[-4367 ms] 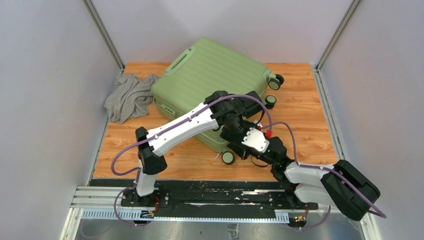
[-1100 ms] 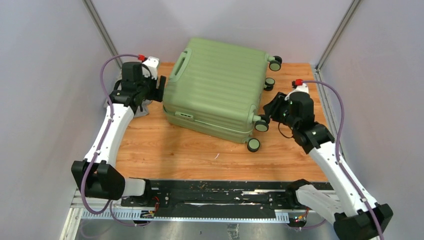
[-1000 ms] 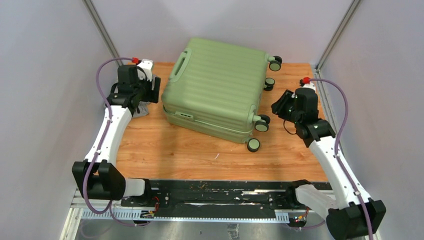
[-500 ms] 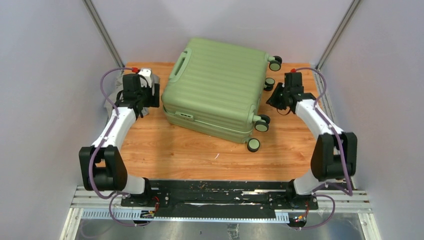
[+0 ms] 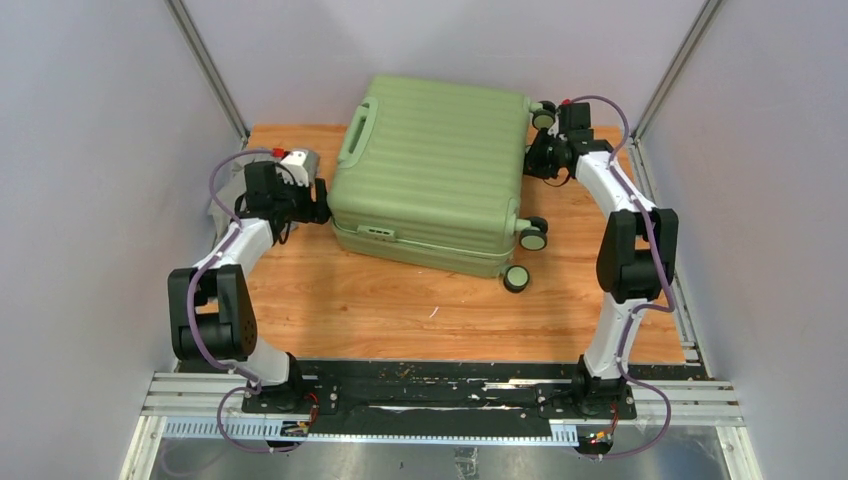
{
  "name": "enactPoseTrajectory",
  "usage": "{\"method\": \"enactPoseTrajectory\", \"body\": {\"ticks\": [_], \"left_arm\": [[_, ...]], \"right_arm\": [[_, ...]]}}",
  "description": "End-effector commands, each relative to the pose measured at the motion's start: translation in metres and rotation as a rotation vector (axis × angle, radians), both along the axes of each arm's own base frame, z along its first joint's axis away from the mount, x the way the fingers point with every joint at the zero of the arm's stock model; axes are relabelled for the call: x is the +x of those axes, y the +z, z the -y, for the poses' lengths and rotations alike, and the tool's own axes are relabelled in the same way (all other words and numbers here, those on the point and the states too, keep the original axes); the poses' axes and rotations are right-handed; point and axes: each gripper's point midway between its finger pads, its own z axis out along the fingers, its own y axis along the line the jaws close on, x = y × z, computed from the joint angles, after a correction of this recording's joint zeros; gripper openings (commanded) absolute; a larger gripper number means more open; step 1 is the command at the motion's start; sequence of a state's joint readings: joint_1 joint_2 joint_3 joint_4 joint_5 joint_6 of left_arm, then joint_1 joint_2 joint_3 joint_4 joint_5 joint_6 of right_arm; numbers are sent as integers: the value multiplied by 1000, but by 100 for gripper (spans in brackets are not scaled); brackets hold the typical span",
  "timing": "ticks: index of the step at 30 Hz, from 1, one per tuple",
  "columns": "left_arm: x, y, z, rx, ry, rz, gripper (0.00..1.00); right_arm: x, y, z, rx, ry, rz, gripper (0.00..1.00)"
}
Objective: Pack the luggage
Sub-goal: Zip the luggage at the center of the board.
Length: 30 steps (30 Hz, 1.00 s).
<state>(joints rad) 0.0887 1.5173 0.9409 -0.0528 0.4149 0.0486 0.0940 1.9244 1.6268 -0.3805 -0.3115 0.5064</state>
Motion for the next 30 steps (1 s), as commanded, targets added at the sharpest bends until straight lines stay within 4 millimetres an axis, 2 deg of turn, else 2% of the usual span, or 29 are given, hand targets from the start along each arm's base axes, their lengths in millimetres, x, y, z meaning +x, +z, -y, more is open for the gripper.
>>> {"method": "enactPoseTrajectory", "body": {"ticks": [1, 5, 9, 12, 15, 17, 20, 25, 30], "left_arm": [[-62, -17, 74, -190, -374, -98, 71], [-99, -23, 80, -191, -474, -152, 69], [-133, -16, 79, -143, -535, -166, 71], [-131, -8, 58, -36, -441, -167, 78], [-110, 11, 26, 7, -265, -150, 82], [-93, 27, 1, -35, -131, -136, 84], [-80, 43, -19, -101, -24, -155, 85], [-77, 55, -25, -215, 18, -173, 85], [-68, 62, -24, -270, 56, -123, 83]], "right_arm": [[-8, 12, -85, 173, 262, 16, 25], [-6, 12, -103, 210, 321, 19, 25], [-7, 15, -126, 242, 407, 26, 24], [-5, 15, -126, 224, 402, 31, 24], [-3, 21, -118, 181, 379, 58, 24], [-2, 28, -105, 137, 352, 84, 25], [-4, 38, -76, 67, 286, 116, 26], [-23, 44, -16, -30, 136, 131, 29], [-55, 60, 36, -67, -20, 181, 34]]}}
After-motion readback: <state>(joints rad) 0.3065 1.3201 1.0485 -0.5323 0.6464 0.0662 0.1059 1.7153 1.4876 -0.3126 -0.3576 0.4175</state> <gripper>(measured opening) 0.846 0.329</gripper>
